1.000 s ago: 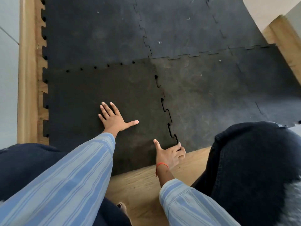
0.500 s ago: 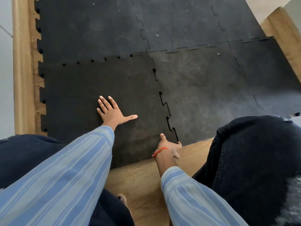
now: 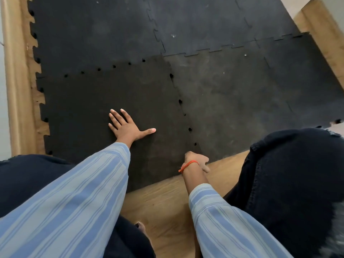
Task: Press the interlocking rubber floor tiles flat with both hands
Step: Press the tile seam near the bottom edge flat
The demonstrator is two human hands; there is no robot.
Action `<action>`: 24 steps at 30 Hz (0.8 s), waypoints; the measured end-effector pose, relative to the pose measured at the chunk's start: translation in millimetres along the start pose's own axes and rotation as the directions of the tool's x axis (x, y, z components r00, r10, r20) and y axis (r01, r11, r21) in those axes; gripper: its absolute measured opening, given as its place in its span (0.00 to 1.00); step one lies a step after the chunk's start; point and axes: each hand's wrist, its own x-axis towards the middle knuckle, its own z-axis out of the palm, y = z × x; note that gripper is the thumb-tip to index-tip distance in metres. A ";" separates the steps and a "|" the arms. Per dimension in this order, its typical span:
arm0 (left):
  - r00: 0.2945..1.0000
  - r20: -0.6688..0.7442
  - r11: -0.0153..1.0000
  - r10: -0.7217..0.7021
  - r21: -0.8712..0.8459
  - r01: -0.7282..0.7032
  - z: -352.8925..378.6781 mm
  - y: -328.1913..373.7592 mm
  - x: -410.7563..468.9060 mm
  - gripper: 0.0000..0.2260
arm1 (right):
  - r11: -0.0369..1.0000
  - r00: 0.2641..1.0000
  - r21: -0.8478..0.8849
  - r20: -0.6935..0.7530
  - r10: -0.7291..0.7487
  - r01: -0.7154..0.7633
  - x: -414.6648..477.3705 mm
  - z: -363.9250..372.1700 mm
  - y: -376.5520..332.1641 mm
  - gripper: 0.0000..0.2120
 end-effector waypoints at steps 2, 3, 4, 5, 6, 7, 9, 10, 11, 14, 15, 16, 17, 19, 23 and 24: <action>1.000 -0.004 1.000 -0.005 0.003 0.005 0.0 0.0 0.2 0.67 | 0.975 0.986 -0.213 -0.139 -0.097 0.066 -2.6 13.3 -6.1 0.36; 1.000 -0.007 1.000 -0.004 0.002 0.004 0.2 0.2 0.3 0.67 | 0.935 0.971 -0.319 -0.131 -0.202 0.151 -4.6 19.0 -3.6 0.38; 1.000 -0.011 1.000 -0.003 0.000 0.003 0.5 0.3 0.1 0.67 | 0.881 0.951 -0.410 -0.088 -0.297 0.237 -2.4 24.6 3.0 0.40; 1.000 -0.013 1.000 -0.003 -0.002 0.003 1.0 0.5 0.1 0.67 | 0.828 0.931 -0.477 -0.050 -0.362 0.296 -0.1 27.7 11.8 0.40; 1.000 -0.016 1.000 -0.004 -0.003 0.004 1.3 0.3 0.2 0.67 | 0.777 0.912 -0.532 -0.021 -0.409 0.336 -0.2 27.3 20.0 0.40; 1.000 -0.018 1.000 -0.006 -0.002 0.006 1.3 0.2 0.4 0.67 | 0.713 0.886 -0.596 -0.005 -0.464 0.370 3.9 25.7 28.3 0.41; 1.000 -0.015 1.000 -0.009 0.001 0.009 0.8 -0.3 1.1 0.67 | 0.630 0.861 -0.670 0.028 -0.508 0.393 9.6 22.8 37.3 0.44; 1.000 -0.018 1.000 -0.008 0.006 0.009 1.3 -0.5 1.2 0.67 | 0.618 0.862 -0.677 0.047 -0.506 0.399 11.3 22.6 38.3 0.47; 1.000 -0.025 1.000 -0.008 0.012 0.008 1.9 -0.7 1.4 0.66 | 0.609 0.863 -0.684 0.058 -0.502 0.401 11.4 22.9 37.8 0.50; 1.000 -0.024 1.000 -0.008 0.014 0.009 1.5 0.5 0.7 0.66 | 0.580 0.879 -0.712 0.111 -0.463 0.395 12.1 21.2 33.7 0.58; 1.000 -0.026 1.000 -0.009 0.016 0.009 1.3 0.5 0.6 0.66 | 0.566 0.878 -0.723 0.118 -0.464 0.397 13.1 20.1 33.7 0.59; 1.000 -0.024 1.000 -0.008 0.017 0.008 0.6 0.7 0.3 0.66 | 0.552 0.874 -0.731 0.124 -0.470 0.400 14.0 18.7 34.7 0.59; 1.000 -0.018 1.000 -0.008 0.015 0.009 0.1 0.7 0.1 0.66 | 0.539 0.868 -0.738 0.128 -0.479 0.406 15.1 17.6 36.0 0.60; 1.000 -0.020 1.000 -0.009 0.020 0.010 -0.2 -0.2 -0.1 0.66 | 0.512 0.853 -0.748 0.138 -0.504 0.423 15.4 16.1 38.0 0.60; 1.000 -0.020 1.000 -0.010 0.020 0.010 -0.5 0.5 0.4 0.65 | 0.429 0.819 -0.790 0.153 -0.553 0.437 12.7 11.7 38.9 0.58; 1.000 -0.019 1.000 -0.010 0.021 0.011 -0.3 1.0 0.6 0.65 | 0.416 0.816 -0.800 0.152 -0.557 0.433 11.9 10.5 38.6 0.58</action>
